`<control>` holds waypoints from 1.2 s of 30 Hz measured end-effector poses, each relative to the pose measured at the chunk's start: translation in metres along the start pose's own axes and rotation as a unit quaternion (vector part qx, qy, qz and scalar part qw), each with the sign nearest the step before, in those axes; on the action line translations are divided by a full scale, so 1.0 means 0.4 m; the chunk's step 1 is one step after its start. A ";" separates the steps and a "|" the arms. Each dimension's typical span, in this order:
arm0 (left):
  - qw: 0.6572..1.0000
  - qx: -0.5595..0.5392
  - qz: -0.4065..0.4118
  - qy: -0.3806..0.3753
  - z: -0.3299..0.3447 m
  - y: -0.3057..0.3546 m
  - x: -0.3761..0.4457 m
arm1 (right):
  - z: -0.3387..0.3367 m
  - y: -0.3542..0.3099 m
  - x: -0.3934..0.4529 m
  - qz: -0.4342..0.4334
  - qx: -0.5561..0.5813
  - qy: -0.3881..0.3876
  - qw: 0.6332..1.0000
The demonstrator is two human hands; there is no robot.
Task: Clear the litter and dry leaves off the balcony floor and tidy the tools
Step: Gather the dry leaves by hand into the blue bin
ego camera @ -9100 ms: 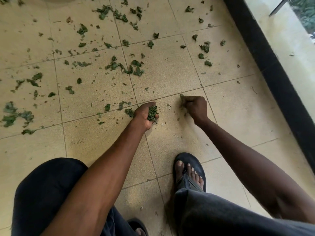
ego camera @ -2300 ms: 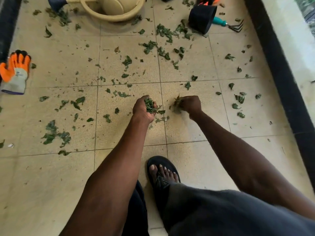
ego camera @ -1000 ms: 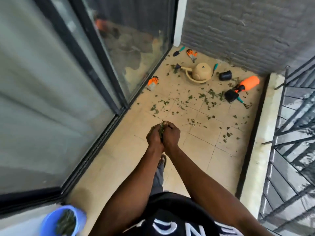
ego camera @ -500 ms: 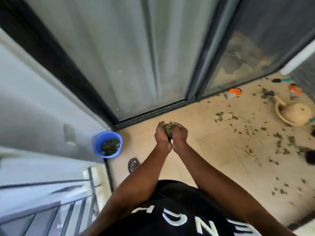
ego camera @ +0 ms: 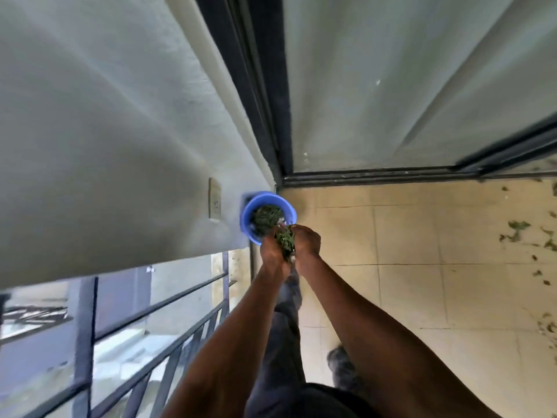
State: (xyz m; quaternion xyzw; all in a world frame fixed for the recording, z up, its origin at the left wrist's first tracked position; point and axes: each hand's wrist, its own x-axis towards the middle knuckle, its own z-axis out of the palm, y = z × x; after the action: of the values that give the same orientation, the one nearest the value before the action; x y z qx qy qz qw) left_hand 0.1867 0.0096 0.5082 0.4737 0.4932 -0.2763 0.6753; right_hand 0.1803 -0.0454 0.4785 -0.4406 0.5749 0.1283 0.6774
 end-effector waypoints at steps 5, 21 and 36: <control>0.999 0.034 -0.014 -0.006 -0.024 0.089 0.269 | 0.147 0.041 0.259 0.067 -0.002 -0.010 0.998; 0.992 0.127 -0.021 0.006 -0.070 0.182 0.256 | 0.068 -0.030 0.200 0.074 -0.011 -0.058 0.996; 0.809 0.551 0.175 -0.105 0.149 -0.365 -0.310 | -0.652 -0.006 -0.314 -0.111 -0.241 0.096 0.959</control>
State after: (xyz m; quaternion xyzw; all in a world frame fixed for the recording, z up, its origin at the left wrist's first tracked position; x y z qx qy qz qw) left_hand 0.0433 -0.1148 0.5734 0.8127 0.0932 -0.4269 0.3854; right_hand -0.0300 -0.1991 0.6043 -0.6619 0.5368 0.1442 0.5029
